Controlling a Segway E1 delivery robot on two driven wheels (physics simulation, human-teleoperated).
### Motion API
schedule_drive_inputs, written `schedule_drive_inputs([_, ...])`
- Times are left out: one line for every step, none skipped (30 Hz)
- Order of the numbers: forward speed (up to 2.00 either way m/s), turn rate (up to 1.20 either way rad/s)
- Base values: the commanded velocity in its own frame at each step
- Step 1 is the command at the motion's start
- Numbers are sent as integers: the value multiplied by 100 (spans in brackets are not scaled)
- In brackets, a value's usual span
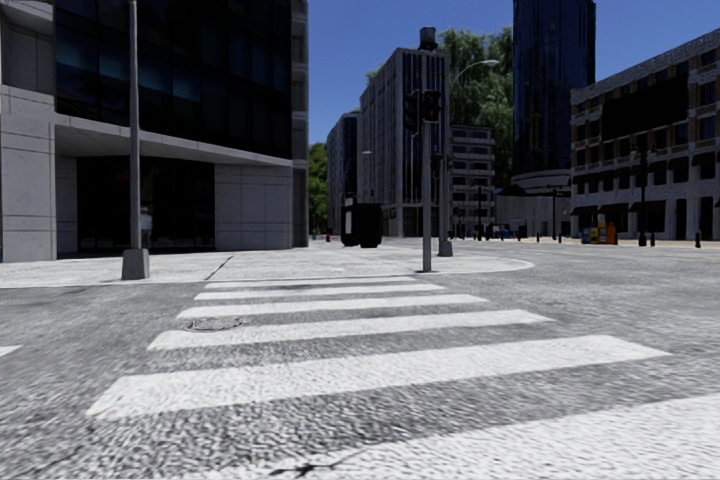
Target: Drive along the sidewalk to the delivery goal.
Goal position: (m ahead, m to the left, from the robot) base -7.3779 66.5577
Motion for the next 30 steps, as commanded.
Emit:
schedule_drive_inputs([126,27])
schedule_drive_inputs([126,27])
schedule_drive_inputs([126,27])
schedule_drive_inputs([126,27])
schedule_drive_inputs([126,32])
schedule_drive_inputs([126,37])
schedule_drive_inputs([126,38])
schedule_drive_inputs([126,38])
schedule_drive_inputs([126,38])
schedule_drive_inputs([134,38])
schedule_drive_inputs([200,38])
schedule_drive_inputs([200,38])
schedule_drive_inputs([200,38])
schedule_drive_inputs([200,38])
schedule_drive_inputs([200,38])
schedule_drive_inputs([200,38])
schedule_drive_inputs([200,38])
schedule_drive_inputs([200,38])
schedule_drive_inputs([200,38])
schedule_drive_inputs([200,38])
schedule_drive_inputs([200,37])
schedule_drive_inputs([200,36])
schedule_drive_inputs([200,36])
schedule_drive_inputs([200,36])
schedule_drive_inputs([200,35])
schedule_drive_inputs([200,35])
schedule_drive_inputs([200,35])
schedule_drive_inputs([200,35])
schedule_drive_inputs([200,35])
schedule_drive_inputs([200,35])
